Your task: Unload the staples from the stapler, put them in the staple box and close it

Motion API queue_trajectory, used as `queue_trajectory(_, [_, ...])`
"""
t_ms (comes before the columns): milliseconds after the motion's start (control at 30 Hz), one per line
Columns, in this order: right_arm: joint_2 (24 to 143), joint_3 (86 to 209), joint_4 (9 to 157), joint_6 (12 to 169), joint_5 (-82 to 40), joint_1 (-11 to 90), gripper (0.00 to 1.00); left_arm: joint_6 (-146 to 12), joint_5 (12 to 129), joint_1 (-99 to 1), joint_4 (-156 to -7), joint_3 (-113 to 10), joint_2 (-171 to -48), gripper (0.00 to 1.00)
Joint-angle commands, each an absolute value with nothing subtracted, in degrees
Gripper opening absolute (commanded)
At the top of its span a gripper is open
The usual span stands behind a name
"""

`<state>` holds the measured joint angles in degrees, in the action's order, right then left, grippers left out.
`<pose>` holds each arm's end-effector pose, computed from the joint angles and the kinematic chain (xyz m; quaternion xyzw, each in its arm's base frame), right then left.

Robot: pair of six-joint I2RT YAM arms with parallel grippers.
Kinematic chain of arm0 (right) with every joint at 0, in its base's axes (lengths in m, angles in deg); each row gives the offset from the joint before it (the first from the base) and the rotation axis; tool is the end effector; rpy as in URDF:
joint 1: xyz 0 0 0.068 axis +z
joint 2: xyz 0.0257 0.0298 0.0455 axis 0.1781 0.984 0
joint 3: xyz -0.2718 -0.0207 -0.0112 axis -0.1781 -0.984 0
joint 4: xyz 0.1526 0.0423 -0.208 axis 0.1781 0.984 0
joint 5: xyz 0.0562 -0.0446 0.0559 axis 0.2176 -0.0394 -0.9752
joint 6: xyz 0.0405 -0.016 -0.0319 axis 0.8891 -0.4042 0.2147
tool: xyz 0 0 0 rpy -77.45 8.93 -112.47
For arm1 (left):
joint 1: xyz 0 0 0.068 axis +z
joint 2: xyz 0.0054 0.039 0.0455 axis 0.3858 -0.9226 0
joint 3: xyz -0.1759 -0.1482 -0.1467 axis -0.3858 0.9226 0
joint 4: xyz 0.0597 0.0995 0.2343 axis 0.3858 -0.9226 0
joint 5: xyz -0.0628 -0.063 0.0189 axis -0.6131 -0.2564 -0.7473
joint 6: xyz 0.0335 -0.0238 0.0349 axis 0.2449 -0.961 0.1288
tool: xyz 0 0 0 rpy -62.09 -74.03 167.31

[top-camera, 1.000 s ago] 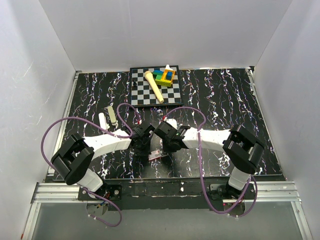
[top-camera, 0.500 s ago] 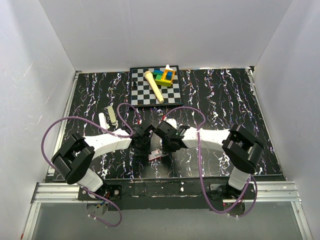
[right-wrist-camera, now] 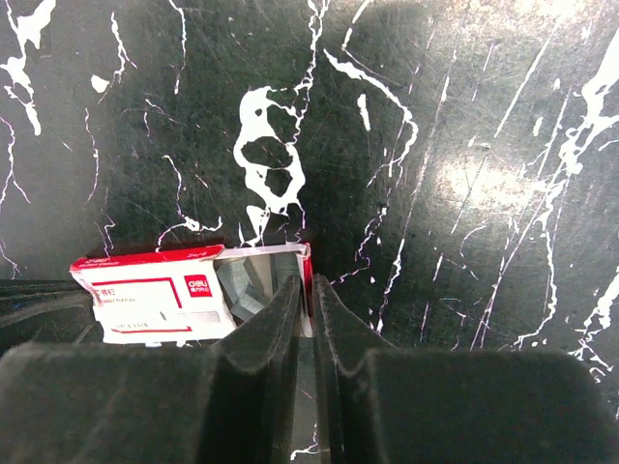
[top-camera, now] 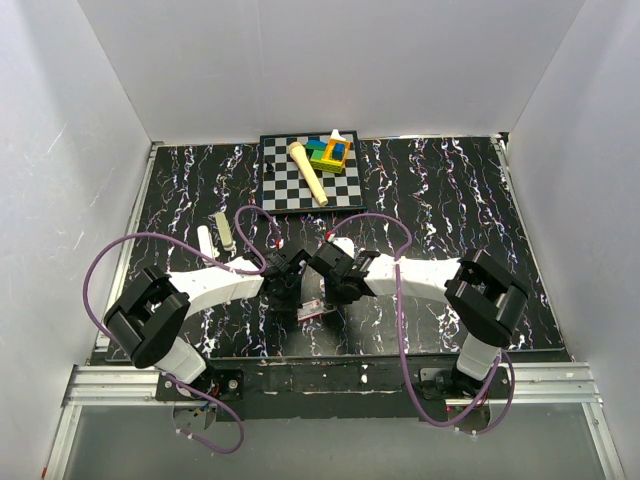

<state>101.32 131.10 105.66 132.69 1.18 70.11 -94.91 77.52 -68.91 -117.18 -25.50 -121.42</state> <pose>0.1772 0.2867 0.1679 -0.0632 0.9626 0.1130 0.2378 0.1803 -0.1894 0.1544 0.0586 0.9894 -0.0986 0.0895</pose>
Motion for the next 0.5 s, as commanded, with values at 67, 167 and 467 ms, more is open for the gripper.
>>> queue_trajectory(67, [100.3,131.4,106.6,133.0,2.8,72.1,0.21,-94.9,77.8,-71.5,-118.2,-24.3,-125.0,0.00])
queue_trajectory(167, [99.5,131.5,107.5,133.1,3.4,72.0,0.25,-95.0,77.9,-71.4,-118.2,-24.0,-125.1,0.00])
queue_trajectory(467, [96.3,131.5,109.7,132.7,4.0,72.1,0.32,-94.9,77.5,-71.5,-118.0,-24.4,-125.8,0.00])
